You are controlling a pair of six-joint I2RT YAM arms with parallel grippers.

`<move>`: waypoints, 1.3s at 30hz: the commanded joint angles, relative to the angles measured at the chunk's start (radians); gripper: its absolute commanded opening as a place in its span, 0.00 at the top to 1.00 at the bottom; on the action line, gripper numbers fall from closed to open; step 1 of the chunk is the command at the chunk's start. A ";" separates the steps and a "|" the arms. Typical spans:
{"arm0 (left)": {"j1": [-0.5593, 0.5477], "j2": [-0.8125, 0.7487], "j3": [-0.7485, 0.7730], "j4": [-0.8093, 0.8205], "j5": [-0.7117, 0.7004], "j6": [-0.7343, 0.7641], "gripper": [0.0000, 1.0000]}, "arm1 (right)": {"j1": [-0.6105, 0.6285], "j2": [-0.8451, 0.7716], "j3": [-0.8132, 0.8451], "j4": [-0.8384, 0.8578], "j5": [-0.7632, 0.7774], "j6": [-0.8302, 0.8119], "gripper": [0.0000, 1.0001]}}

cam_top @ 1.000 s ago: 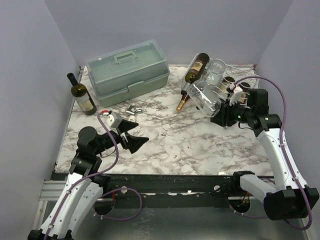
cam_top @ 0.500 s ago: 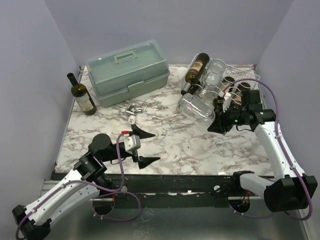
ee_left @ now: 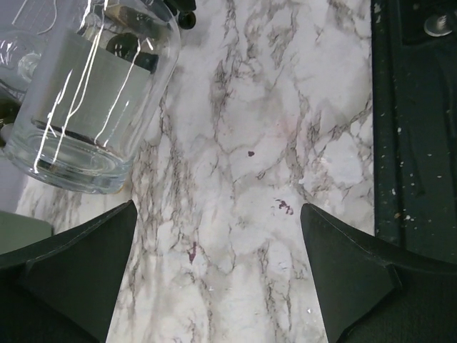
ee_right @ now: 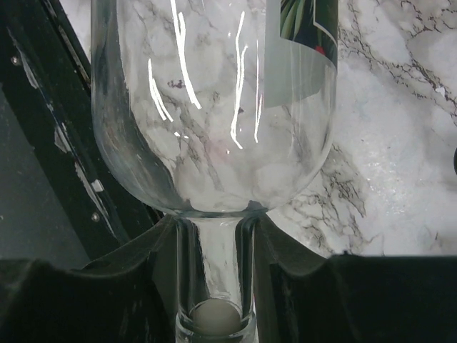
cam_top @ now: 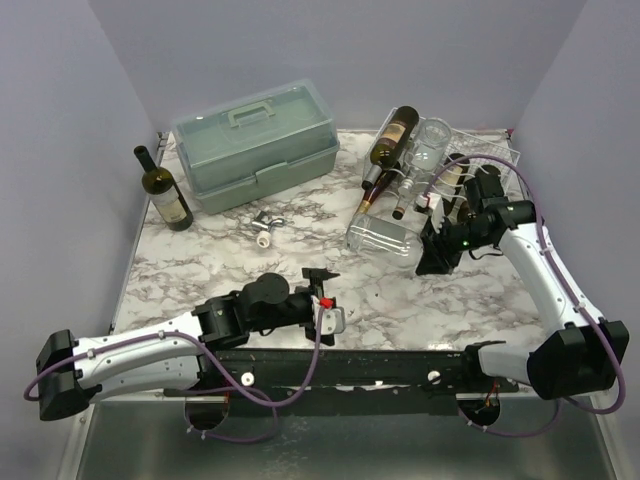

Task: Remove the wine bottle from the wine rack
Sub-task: Place the wine bottle at the center of the board.

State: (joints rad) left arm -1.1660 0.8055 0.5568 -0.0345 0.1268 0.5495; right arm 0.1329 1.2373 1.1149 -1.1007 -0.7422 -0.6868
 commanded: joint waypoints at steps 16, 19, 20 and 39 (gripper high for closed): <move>-0.023 -0.050 -0.084 0.179 -0.108 -0.197 0.01 | 0.109 0.093 0.271 -0.251 0.314 -0.328 1.00; -0.022 -0.141 -0.124 0.177 -0.118 -0.285 0.01 | 0.166 0.121 0.308 -0.296 0.386 -0.372 1.00; -0.023 -0.169 -0.133 0.177 -0.131 -0.325 0.01 | 0.191 0.129 0.325 -0.306 0.417 -0.381 1.00; -0.021 -0.518 -0.071 -0.186 -0.452 -0.814 0.01 | 0.734 0.293 0.387 -0.320 1.144 -0.309 1.00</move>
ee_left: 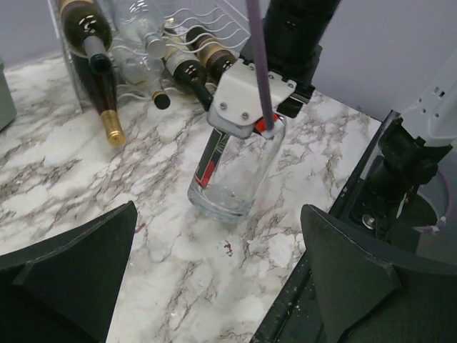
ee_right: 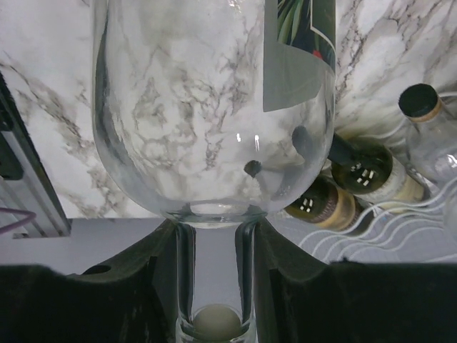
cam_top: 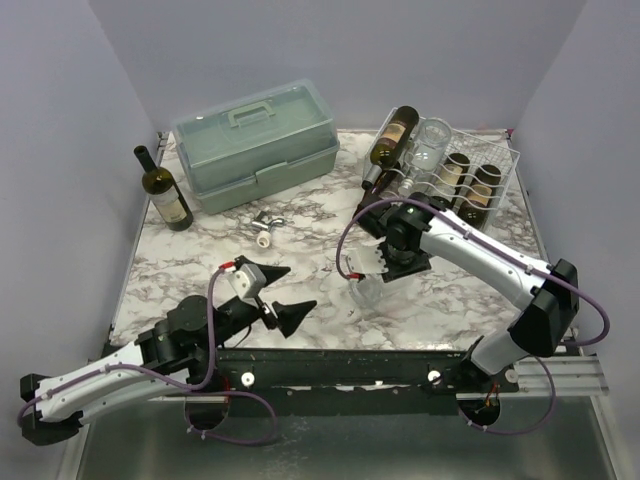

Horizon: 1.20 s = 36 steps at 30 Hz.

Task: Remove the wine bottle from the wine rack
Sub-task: Place the wine bottle at the center of the board.

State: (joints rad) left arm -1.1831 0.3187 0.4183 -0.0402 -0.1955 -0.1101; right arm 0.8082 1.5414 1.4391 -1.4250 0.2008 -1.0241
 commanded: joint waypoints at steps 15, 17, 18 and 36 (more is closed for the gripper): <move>-0.004 -0.248 0.004 -0.254 -0.211 -0.259 0.01 | 0.212 0.101 0.059 0.002 0.478 0.017 1.00; -0.003 -0.270 -0.005 -0.261 -0.220 -0.263 0.01 | 0.218 0.112 0.064 0.002 0.492 0.008 0.99; -0.004 -0.280 -0.009 -0.264 -0.226 -0.263 0.01 | 0.221 0.117 0.065 0.003 0.497 0.003 0.97; -0.004 -0.315 -0.032 -0.281 -0.233 -0.280 0.01 | 0.251 0.198 0.115 0.004 0.474 0.004 0.60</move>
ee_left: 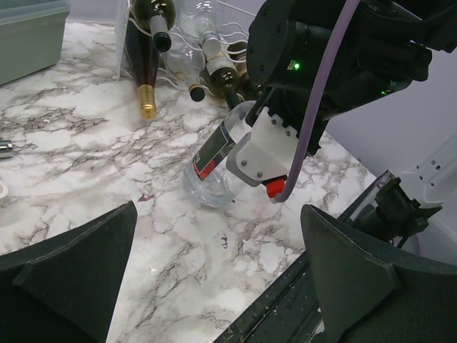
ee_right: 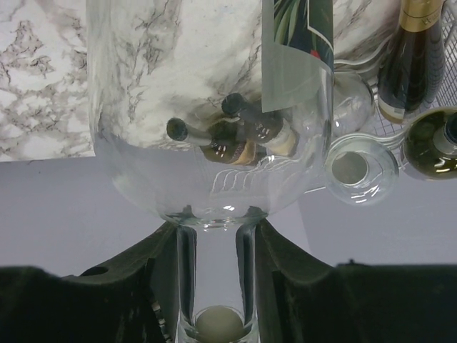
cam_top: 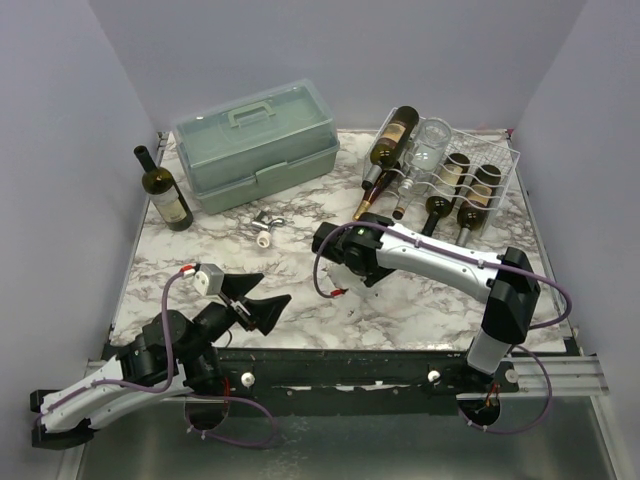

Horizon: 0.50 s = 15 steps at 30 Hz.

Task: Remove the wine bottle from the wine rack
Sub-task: Place the wine bottle at the center of the board.

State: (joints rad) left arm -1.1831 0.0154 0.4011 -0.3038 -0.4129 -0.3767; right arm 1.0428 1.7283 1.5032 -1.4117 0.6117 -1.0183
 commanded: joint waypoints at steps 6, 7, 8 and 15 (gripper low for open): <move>-0.003 -0.013 -0.020 -0.018 -0.015 -0.019 0.01 | 0.026 0.025 0.062 -0.009 0.051 0.004 0.45; -0.004 -0.012 -0.020 -0.020 -0.016 -0.019 0.01 | 0.028 0.027 0.066 -0.009 0.051 0.005 0.44; -0.004 -0.012 -0.021 -0.021 -0.017 -0.020 0.01 | 0.029 0.028 0.069 -0.008 0.051 0.007 0.43; -0.004 -0.050 -0.029 -0.026 -0.016 -0.027 0.01 | 0.040 0.030 0.121 -0.009 0.044 0.024 0.37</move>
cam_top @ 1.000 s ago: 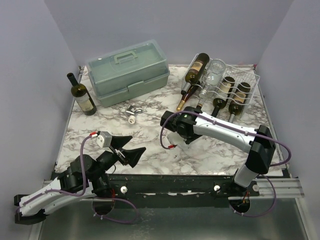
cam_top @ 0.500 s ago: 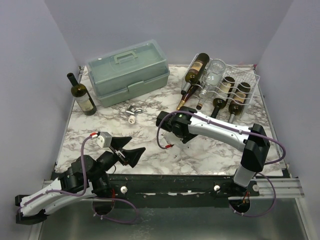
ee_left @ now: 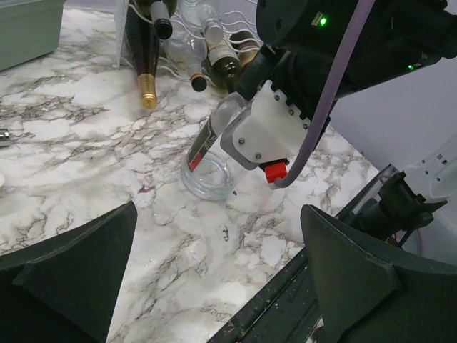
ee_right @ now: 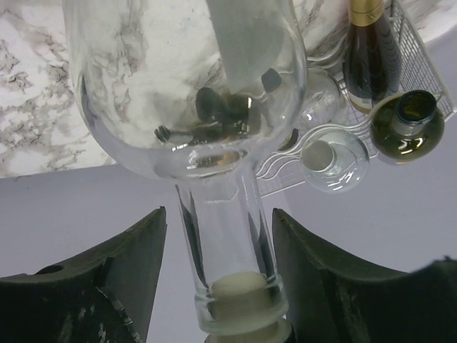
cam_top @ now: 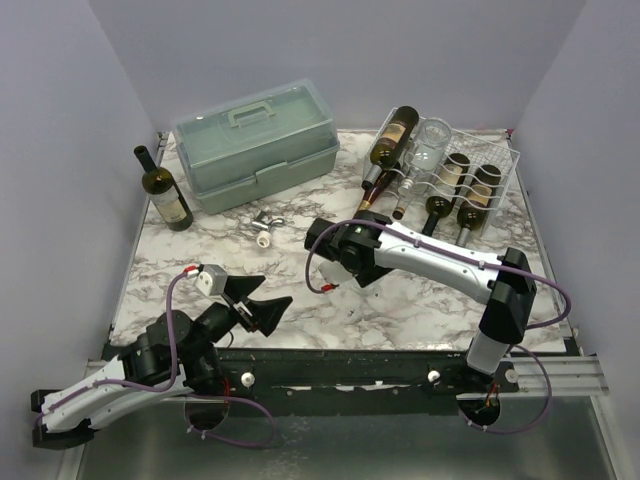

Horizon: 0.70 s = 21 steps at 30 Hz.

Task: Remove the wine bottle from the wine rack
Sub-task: Place the wine bottle at the center of the board.

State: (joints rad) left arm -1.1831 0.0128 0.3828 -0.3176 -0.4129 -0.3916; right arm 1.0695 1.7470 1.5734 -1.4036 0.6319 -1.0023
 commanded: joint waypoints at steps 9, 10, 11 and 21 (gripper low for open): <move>-0.004 -0.057 -0.012 -0.014 -0.017 -0.015 0.01 | 0.075 -0.017 0.096 -0.017 -0.053 0.068 0.21; -0.004 -0.057 -0.013 -0.014 -0.017 -0.016 0.01 | 0.081 -0.022 0.101 -0.017 -0.064 0.077 0.21; -0.004 -0.057 -0.014 -0.013 -0.017 -0.018 0.01 | 0.088 -0.026 0.110 -0.017 -0.069 0.086 0.20; -0.004 -0.036 -0.023 0.008 0.003 -0.024 0.01 | 0.107 -0.060 0.274 -0.018 -0.175 0.137 0.07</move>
State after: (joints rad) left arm -1.1831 0.0120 0.3668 -0.3237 -0.4126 -0.4080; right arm 1.1660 1.7325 1.7897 -1.4067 0.5255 -0.8940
